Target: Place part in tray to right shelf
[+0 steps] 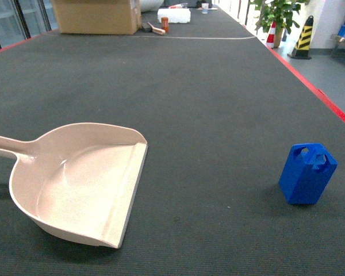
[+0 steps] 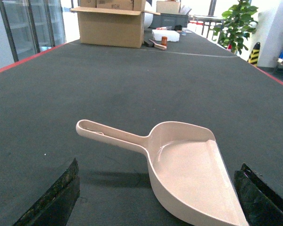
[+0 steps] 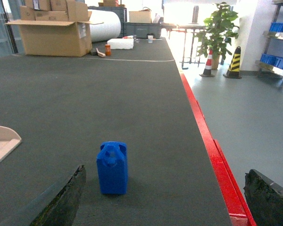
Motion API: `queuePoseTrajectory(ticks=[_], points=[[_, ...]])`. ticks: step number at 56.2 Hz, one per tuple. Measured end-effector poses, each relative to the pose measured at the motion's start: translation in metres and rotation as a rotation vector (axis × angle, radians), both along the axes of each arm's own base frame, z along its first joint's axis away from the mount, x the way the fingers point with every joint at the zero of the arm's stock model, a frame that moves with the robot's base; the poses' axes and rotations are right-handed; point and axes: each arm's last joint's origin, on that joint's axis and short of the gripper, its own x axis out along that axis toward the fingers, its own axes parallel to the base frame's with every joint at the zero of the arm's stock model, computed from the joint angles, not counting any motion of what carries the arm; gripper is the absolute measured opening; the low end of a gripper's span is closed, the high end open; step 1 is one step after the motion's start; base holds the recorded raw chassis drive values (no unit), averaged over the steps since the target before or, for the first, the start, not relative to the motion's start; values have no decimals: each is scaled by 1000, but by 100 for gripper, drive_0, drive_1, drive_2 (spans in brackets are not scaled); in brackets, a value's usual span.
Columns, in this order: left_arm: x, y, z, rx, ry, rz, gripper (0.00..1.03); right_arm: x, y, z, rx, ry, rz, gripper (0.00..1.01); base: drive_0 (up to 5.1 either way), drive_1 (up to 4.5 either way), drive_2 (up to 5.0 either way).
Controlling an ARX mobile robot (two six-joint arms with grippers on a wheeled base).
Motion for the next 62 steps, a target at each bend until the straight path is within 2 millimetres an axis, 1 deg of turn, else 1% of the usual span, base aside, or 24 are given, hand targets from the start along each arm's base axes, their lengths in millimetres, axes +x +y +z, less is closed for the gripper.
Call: queuePoseTrajectory(ticks=[62], points=[[0,0,0,0,0,0,98,0,0,0,0,0,0,98,0,0,0]])
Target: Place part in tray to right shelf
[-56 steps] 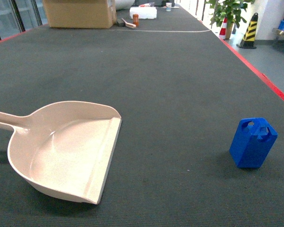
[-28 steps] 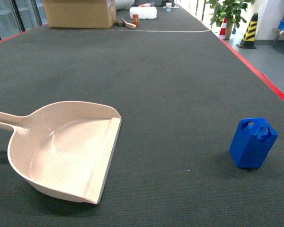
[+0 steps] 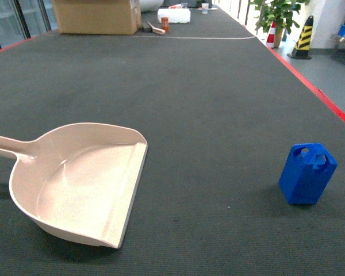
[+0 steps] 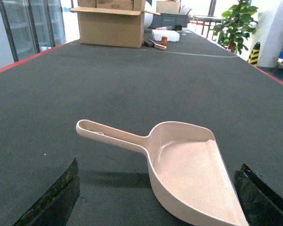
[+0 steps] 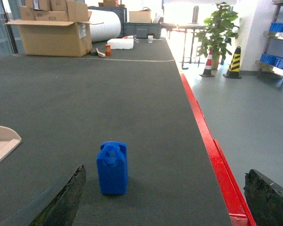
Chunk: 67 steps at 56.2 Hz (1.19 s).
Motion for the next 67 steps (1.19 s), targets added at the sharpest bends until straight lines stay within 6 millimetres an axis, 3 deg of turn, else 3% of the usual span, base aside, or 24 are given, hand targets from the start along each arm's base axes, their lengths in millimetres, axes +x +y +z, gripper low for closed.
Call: queuePoseTrajectory(ticks=[18,20,26,32,35,41,46,61,67], points=[[0,0,-2,-4,45,-21,98,0,0,0,0,0,0,98,0,0,0],[3,3,-2,-58,149,-83,98,0,0,0,0,0,1,98,0,0,0],[18,8,-1,-229,210,-146,98,0,0,0,0,0,0,98,0,0,0],[44,10,-11,-439,284,-173,98,0,0,0,0,0,0,98,0,0,0],[67,14,-14,-529,301,-159,98,0,0,0,0,0,0,98,0,0,0],[99,20,-20,-598,300,-140,98,0,0,0,0,0,0,98,0,0,0],[133,29,-38,-687,339,-94,98,0,0,0,0,0,0,98,0,0,0],[194,49,-54,-761,317,3,98,0,0,0,0,0,0,98,0,0,0],[196,53,-52,-757,297,29,98,0,0,0,0,0,0,98,0,0,0]])
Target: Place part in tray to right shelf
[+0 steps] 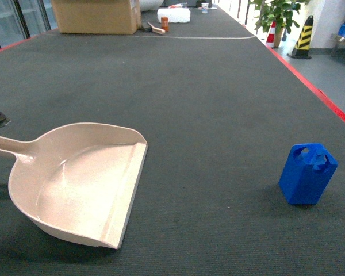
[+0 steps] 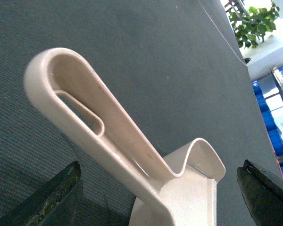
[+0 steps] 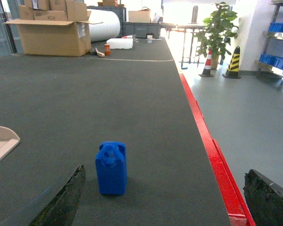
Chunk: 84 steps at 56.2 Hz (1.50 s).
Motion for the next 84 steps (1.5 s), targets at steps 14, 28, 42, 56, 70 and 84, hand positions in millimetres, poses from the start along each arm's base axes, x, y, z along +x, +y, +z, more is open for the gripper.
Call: queuePoseTrajectory(ticks=[14,28,42,56,70,84], points=[[-3,0,-1,-14,6,101,98,0,0,0,0,0,0,98,0,0,0],[25,-3,-13,-114,17,142,98,0,0,0,0,0,0,98,0,0,0],[56,1,-20,-172,-14,135,98,0,0,0,0,0,0,98,0,0,0],[74,17,-41,-247,-17,134,92,0,0,0,0,0,0,98,0,0,0],[66,14,-42,-329,-50,84,50,0,0,0,0,0,0,98,0,0,0],[39,-1,-14,-411,-125,44,19,0,0,0,0,0,0,98,0,0,0]])
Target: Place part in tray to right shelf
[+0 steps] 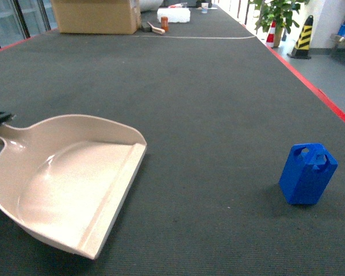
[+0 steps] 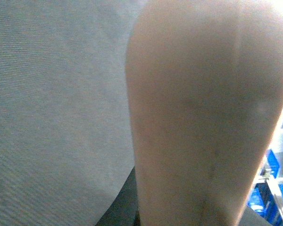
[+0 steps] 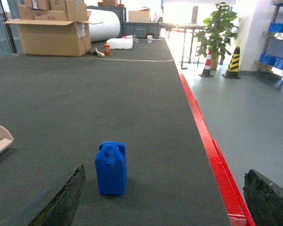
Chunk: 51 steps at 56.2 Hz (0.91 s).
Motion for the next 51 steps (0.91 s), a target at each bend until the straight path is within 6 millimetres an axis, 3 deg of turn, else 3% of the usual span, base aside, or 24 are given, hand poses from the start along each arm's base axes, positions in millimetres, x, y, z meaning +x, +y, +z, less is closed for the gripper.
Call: queuePoseTrajectory(ticks=[8,18,39,51], points=[[-9,-26,34,-53,-100,-64,19,0,0,0,0,0,0,98,0,0,0],[-12,-58,56,-78,-152,-85,19,0,0,0,0,0,0,98,0,0,0],[-20,-126,55,-105,-87,-154,19,0,0,0,0,0,0,98,0,0,0],[-26,-142,59,-128,-100,-189,19,0,0,0,0,0,0,98,0,0,0]])
